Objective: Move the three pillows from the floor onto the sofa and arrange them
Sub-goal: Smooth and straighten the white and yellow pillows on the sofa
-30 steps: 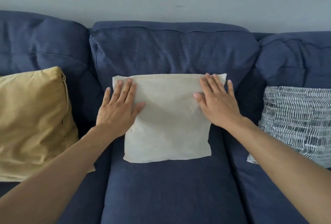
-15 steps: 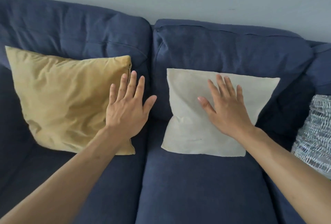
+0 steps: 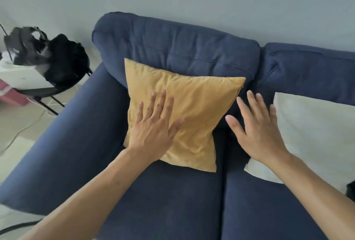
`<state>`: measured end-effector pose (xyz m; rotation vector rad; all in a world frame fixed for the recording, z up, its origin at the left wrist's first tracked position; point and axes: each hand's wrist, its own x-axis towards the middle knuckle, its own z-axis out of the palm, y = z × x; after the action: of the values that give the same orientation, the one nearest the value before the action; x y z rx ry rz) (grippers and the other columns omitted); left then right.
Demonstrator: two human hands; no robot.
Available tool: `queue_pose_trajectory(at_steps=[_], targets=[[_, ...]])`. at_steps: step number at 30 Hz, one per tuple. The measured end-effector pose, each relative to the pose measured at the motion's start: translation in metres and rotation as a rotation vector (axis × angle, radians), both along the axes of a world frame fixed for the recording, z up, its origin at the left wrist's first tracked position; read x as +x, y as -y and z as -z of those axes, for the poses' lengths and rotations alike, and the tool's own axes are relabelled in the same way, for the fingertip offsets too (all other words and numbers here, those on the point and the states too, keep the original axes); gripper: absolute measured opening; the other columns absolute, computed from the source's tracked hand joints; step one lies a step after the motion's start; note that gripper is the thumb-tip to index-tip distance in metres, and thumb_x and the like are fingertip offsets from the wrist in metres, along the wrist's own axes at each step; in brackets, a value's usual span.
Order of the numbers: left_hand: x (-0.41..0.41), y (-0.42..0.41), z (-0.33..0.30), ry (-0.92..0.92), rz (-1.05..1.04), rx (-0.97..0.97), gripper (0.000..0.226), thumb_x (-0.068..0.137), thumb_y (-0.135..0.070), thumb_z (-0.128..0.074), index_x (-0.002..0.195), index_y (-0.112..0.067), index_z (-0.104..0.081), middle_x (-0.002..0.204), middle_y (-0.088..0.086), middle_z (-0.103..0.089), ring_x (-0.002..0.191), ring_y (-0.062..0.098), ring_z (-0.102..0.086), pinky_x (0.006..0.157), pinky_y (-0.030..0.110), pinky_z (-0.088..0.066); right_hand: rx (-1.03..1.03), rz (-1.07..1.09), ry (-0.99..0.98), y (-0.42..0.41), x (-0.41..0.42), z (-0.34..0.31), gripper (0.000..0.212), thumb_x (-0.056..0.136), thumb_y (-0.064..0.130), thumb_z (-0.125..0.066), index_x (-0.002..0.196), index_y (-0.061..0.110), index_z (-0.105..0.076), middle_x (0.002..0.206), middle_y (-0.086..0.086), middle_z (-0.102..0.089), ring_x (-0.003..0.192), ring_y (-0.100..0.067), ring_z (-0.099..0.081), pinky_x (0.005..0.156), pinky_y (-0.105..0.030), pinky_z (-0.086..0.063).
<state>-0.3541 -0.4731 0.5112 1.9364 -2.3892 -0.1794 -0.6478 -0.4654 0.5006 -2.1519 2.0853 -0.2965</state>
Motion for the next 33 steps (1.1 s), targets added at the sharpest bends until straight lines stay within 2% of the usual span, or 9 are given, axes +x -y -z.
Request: queue_pose_trajectory(at_steps=[7,12,14,18,21,23,26,30,33], targets=[[0.073,0.022,0.006,-0.005,-0.047,-0.003,0.082,0.104,-0.073,-0.003,0.173,-0.027,0.004,0.179,-0.004,0.017,0.165,0.020,0.020,0.135,0.049,0.007,-0.060,-0.113,0.054,0.029,0.096,0.002,0.084,0.109,0.073,-0.017,0.174,0.019,-0.022,0.185,-0.011,-0.001,0.171,-0.029,0.006,0.137,-0.063,-0.002],[0.093,0.056,0.016,-0.041,-0.031,0.013,0.079,0.105,-0.071,-0.003,0.172,-0.029,0.004,0.179,-0.005,0.018,0.164,0.019,0.023,0.133,0.045,0.011,-0.126,-0.151,-0.016,0.062,0.145,0.020,0.083,0.112,0.069,-0.020,0.174,0.014,-0.020,0.184,-0.013,-0.006,0.171,-0.031,0.003,0.136,-0.067,-0.008],[0.092,0.074,0.023,-0.080,0.025,-0.021,0.074,0.109,-0.065,-0.006,0.173,-0.029,0.001,0.180,-0.006,0.016,0.164,0.017,0.023,0.134,0.044,0.012,-0.191,-0.154,-0.050,0.074,0.160,0.031,0.078,0.114,0.062,-0.026,0.173,0.010,-0.022,0.183,-0.016,-0.013,0.171,-0.032,-0.002,0.135,-0.067,-0.009],[0.064,0.129,0.053,-0.231,0.248,-0.107,0.060,0.117,-0.046,-0.016,0.172,-0.023,-0.016,0.181,-0.004,-0.002,0.167,0.014,0.011,0.137,0.049,-0.001,-0.244,-0.180,-0.095,0.107,0.178,0.056,0.068,0.117,0.045,-0.033,0.173,0.009,-0.023,0.182,-0.013,-0.018,0.171,-0.030,-0.007,0.135,-0.067,-0.012],[0.053,0.169,0.085,-0.168,0.346,-0.143,0.062,0.116,-0.047,-0.017,0.171,-0.020,-0.022,0.180,0.000,-0.012,0.168,0.019,0.002,0.136,0.053,-0.007,-0.257,-0.170,-0.200,0.127,0.170,0.074,0.069,0.116,0.047,-0.033,0.174,0.011,-0.022,0.183,-0.010,-0.016,0.171,-0.029,-0.007,0.136,-0.066,-0.007],[0.061,0.188,0.103,-0.061,0.365,-0.169,0.066,0.115,-0.055,-0.017,0.172,-0.022,-0.023,0.180,0.000,-0.013,0.168,0.021,-0.001,0.135,0.056,-0.009,-0.257,-0.139,-0.251,0.137,0.154,0.083,0.070,0.116,0.055,-0.032,0.173,0.014,-0.027,0.183,-0.010,-0.019,0.171,-0.029,-0.011,0.136,-0.064,-0.006],[0.094,0.208,0.112,-0.014,0.313,-0.182,0.070,0.113,-0.062,-0.014,0.172,-0.026,-0.020,0.181,-0.001,-0.012,0.168,0.022,-0.002,0.135,0.057,-0.006,-0.265,-0.054,-0.284,0.143,0.128,0.089,0.073,0.115,0.061,-0.030,0.172,0.014,-0.032,0.181,-0.008,-0.025,0.170,-0.028,-0.016,0.137,-0.062,-0.008],[0.152,0.228,0.108,-0.042,0.193,-0.113,0.073,0.111,-0.065,-0.006,0.173,-0.026,-0.008,0.181,-0.005,0.002,0.167,0.015,0.012,0.136,0.052,0.002,-0.264,0.121,-0.291,0.138,0.106,0.085,0.075,0.116,0.061,-0.024,0.170,0.011,-0.036,0.179,-0.009,-0.030,0.170,-0.029,-0.016,0.135,-0.065,-0.010],[0.171,0.231,0.093,-0.127,0.201,-0.109,0.072,0.113,-0.060,-0.012,0.173,-0.021,-0.012,0.181,-0.004,-0.001,0.167,0.013,0.011,0.136,0.049,0.003,-0.243,0.334,-0.269,0.124,0.109,0.071,0.078,0.115,0.062,-0.024,0.170,0.007,-0.032,0.180,-0.015,-0.025,0.171,-0.034,-0.012,0.133,-0.070,-0.004]])
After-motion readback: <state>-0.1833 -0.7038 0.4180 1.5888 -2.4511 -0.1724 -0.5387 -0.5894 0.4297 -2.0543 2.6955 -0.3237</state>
